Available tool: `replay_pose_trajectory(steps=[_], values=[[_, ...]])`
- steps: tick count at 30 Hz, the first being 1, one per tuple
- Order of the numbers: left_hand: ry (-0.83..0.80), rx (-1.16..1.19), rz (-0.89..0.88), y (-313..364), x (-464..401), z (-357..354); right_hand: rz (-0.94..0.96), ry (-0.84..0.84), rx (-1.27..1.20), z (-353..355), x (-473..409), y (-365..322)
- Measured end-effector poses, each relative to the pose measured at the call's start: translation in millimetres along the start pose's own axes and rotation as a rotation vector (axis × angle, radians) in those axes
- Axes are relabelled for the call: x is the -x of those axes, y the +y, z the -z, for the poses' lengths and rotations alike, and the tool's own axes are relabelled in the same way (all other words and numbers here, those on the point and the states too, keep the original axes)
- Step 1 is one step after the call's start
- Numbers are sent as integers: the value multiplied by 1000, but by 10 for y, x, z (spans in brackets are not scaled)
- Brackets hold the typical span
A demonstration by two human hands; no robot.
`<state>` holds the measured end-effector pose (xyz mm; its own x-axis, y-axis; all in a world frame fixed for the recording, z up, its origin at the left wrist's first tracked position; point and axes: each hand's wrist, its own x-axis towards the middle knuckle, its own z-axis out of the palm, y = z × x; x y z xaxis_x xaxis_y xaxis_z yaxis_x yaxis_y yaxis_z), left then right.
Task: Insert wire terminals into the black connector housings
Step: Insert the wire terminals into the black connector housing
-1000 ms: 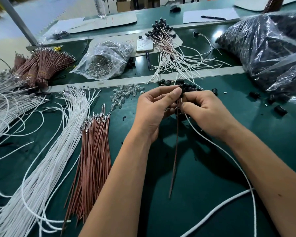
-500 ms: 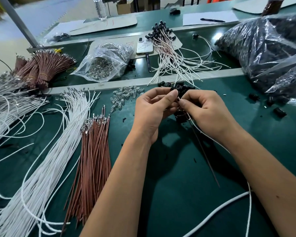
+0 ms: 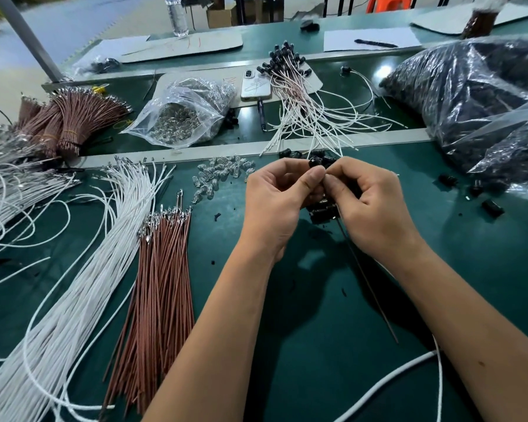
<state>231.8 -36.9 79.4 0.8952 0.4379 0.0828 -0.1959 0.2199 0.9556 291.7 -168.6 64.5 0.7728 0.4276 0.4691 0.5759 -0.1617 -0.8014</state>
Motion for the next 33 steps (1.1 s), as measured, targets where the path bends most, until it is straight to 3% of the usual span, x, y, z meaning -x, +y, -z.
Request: replay_pose_trajectory(steps=[14, 23, 33], values=[[-98, 20, -183, 112, 0, 87, 51, -10, -118, 44, -12, -115], [-176, -37, -335, 181, 22, 82, 276, 71, 50, 55, -19, -173], [-229, -27, -374, 266, 60, 69, 344, 99, 40, 63, -13, -225]])
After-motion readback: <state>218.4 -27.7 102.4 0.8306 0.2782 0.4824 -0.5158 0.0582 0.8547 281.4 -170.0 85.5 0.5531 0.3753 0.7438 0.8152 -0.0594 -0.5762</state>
